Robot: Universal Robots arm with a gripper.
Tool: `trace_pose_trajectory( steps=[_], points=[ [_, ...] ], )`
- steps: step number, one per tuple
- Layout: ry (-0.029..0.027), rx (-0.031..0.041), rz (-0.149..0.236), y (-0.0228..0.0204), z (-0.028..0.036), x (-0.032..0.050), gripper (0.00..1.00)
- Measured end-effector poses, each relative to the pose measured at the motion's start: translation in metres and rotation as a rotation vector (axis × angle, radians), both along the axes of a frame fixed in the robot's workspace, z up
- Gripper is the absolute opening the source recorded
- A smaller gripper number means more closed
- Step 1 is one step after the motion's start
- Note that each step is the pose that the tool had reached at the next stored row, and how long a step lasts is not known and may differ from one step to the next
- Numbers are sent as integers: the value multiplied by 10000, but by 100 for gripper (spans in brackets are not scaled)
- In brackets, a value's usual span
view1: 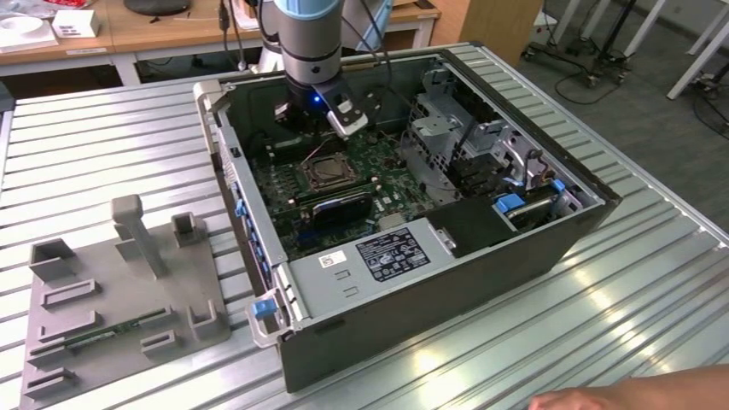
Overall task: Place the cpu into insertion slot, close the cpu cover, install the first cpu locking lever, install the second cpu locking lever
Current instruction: 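Install the first cpu locking lever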
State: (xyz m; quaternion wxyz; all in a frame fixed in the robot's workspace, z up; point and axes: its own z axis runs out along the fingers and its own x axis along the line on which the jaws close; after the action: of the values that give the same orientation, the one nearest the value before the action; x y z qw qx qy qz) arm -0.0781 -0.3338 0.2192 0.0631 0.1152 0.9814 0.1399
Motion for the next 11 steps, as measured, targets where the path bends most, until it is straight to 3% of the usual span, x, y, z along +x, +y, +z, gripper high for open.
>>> trace_pose_trajectory(
  steps=[11],
  points=[
    [1, -1, -1, -6, -85, 33, 11]
  ],
)
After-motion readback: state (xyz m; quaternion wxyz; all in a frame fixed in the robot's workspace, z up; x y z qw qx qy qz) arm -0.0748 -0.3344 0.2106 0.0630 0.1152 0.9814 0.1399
